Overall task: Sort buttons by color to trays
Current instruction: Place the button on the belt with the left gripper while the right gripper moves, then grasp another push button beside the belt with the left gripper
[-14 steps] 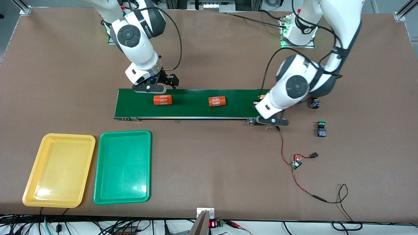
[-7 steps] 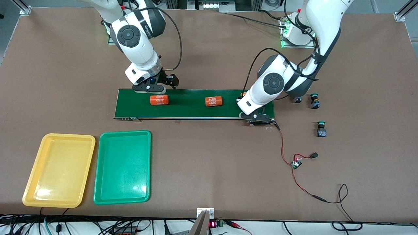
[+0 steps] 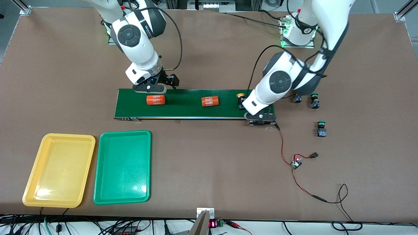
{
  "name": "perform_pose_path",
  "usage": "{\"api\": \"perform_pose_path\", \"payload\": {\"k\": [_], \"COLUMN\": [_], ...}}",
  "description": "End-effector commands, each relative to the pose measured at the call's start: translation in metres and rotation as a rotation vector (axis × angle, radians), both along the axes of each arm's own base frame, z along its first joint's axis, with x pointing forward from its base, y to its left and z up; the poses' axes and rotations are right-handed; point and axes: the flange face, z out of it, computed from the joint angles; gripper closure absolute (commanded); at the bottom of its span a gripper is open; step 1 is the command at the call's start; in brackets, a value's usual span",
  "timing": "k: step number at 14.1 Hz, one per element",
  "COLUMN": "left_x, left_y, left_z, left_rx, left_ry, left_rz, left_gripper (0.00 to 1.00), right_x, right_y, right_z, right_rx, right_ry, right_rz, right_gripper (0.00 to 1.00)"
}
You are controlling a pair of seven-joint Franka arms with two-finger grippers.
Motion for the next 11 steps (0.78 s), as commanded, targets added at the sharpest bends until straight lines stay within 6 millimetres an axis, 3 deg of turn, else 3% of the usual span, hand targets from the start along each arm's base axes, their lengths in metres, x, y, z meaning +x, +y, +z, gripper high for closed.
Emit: {"api": "perform_pose_path", "payload": {"k": [1, 4, 7, 9, 11], "left_x": [0.006, 0.017, 0.007, -0.007, -0.033], "left_y": [0.056, 0.129, 0.194, 0.223, 0.231], "left_z": [0.045, 0.047, 0.020, -0.003, -0.026], "left_rx": [0.052, 0.097, 0.111, 0.111, 0.109], "left_ry": [0.022, 0.099, 0.212, 0.249, 0.201], "left_rz": [0.059, 0.077, 0.048, 0.053, 0.060], "left_gripper": [0.00, 0.00, 0.00, 0.00, 0.00], "right_x": [0.001, -0.009, -0.015, -0.017, -0.020], "right_y": [0.006, 0.027, 0.046, 0.055, 0.063], "right_z": [-0.002, -0.008, -0.013, -0.018, -0.022], "right_rx": [0.001, 0.015, 0.038, 0.030, 0.017], "right_ry": [-0.008, -0.022, -0.043, -0.043, -0.048], "right_rz": [-0.014, -0.019, -0.045, -0.034, -0.020], "right_gripper": [0.00, 0.00, 0.00, 0.00, 0.00]}}
